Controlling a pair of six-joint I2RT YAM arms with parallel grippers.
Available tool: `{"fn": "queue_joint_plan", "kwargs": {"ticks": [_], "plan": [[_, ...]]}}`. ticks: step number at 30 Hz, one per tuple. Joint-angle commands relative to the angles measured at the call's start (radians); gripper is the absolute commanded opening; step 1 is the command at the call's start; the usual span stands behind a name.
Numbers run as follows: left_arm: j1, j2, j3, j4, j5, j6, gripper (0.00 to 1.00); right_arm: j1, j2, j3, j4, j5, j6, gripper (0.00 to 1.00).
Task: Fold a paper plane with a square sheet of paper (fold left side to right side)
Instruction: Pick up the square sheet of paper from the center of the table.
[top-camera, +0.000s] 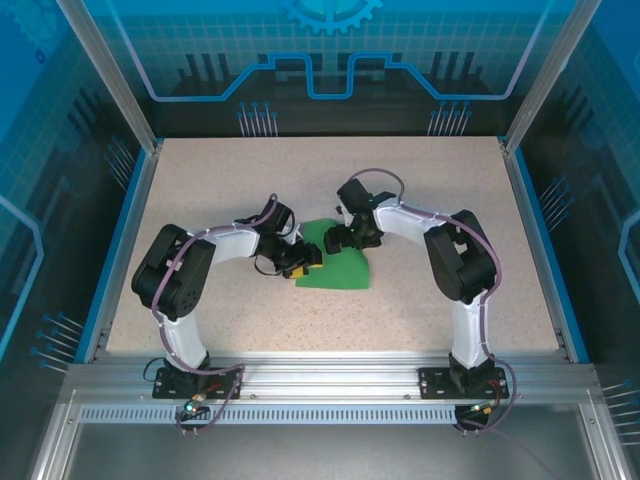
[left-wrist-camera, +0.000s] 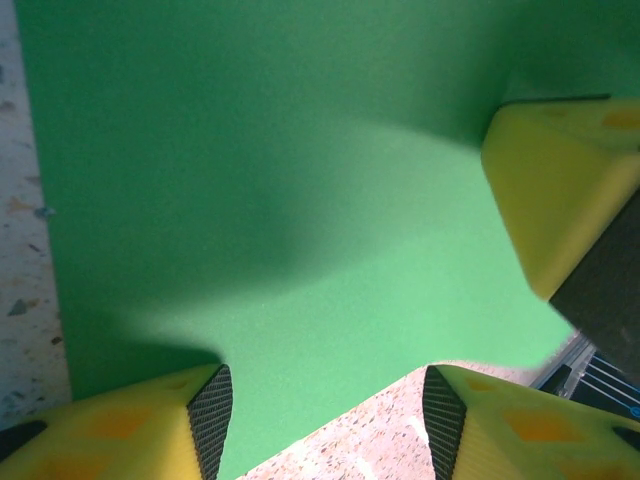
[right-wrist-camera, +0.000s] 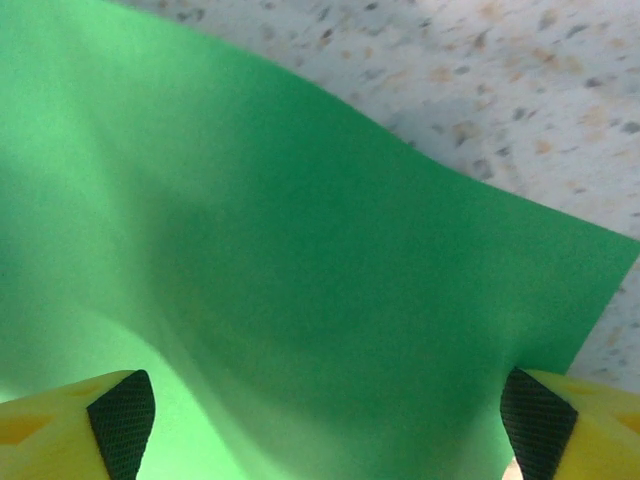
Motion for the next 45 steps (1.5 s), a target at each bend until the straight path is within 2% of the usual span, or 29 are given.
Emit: {"fn": "queue_joint_plan", "kwargs": {"ticks": [1,13,20,24,29,34,38,45], "plan": [[-0.008,0.020,0.012,-0.012,-0.023,-0.011,0.57,0.020,-0.021,-0.029,-0.040,-0.048,0.006,0.83],[-0.005,-0.084,-0.017,0.027,-0.058,-0.003,0.61,0.029,-0.064,-0.059,-0.028,-0.097,0.007,0.48],[0.077,-0.236,-0.085,0.073,-0.048,0.003,0.68,0.009,-0.158,-0.127,0.058,-0.184,-0.003,0.35],[0.157,-0.335,-0.154,0.150,-0.011,-0.004,0.72,-0.023,-0.246,-0.200,0.155,-0.290,-0.032,0.33],[0.248,-0.472,-0.248,0.327,0.087,-0.046,0.79,-0.076,-0.379,-0.267,0.220,-0.414,-0.099,0.31],[0.258,-0.600,-0.282,0.457,0.139,-0.039,0.86,-0.114,-0.509,-0.281,0.222,-0.561,-0.159,0.31],[0.258,-0.680,-0.299,0.553,0.180,-0.030,0.91,-0.115,-0.598,-0.248,0.153,-0.619,-0.223,0.31],[0.258,-0.763,-0.282,0.649,0.278,0.003,0.94,-0.107,-0.703,-0.153,0.032,-0.765,-0.298,0.31]]}}
